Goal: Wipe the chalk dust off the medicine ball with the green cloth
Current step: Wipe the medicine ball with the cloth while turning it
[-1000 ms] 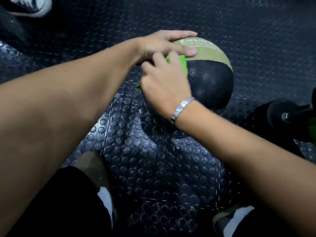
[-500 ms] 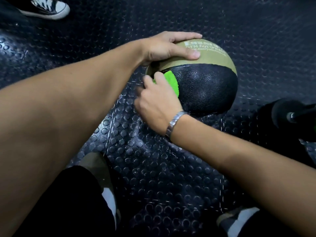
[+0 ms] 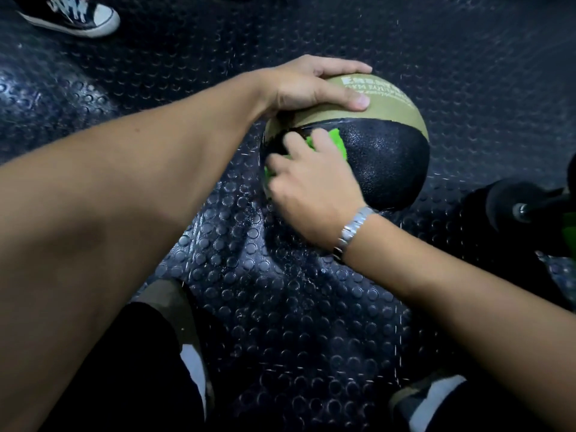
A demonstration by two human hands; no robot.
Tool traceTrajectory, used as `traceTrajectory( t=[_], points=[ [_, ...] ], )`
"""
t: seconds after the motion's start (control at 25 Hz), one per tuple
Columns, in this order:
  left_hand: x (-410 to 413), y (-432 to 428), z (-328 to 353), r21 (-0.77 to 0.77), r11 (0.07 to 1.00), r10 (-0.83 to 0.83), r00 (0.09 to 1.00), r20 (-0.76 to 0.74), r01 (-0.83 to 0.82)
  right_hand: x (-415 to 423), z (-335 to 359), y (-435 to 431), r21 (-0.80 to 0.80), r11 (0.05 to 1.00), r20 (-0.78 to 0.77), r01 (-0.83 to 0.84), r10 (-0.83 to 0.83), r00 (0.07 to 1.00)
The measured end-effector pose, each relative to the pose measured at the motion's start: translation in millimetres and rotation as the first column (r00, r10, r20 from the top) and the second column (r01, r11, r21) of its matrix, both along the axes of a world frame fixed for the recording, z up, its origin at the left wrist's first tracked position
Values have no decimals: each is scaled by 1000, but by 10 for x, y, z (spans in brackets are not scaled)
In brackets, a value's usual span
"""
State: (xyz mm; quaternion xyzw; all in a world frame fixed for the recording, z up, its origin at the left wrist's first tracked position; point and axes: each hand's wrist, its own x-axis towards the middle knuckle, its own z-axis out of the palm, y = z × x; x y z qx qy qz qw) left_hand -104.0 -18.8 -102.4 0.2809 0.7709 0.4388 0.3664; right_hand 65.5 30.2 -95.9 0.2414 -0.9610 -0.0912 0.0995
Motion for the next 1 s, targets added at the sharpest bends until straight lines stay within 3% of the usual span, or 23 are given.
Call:
traceTrajectory(
  t=[0.16,0.28,0.4,0.56,0.76,0.84,0.92,1.0],
  points=[
    [19,54,-10,15,1000,18,1000,13,-18,384,-125,636,-23,993,-197,-114,107,974],
    [8,44,19,-8,1000,27,999,33,-27,621,-181,1126,-73,976,-248,-207,183,951],
    [-13,24,7,-22,999,24,999,35,-23,755,-228,1418,-133,977,-257,-166,128,958],
    [10,48,10,-39,999,12,1000,17,-11,667,-157,1152,-234,966,-270,-108,42,962],
    [23,93,54,-68,997,-29,999,-32,27,332,-151,568,-156,987,-308,-37,-13,951],
    [33,100,79,-82,996,-38,999,-38,34,379,-173,707,-235,972,-305,-12,-62,950],
    [33,104,98,-84,996,-33,999,-36,29,471,-233,941,-461,885,-292,60,-216,932],
    [5,111,96,-91,995,-42,999,-34,39,517,-314,1095,-717,682,-209,143,-407,889]
  ],
)
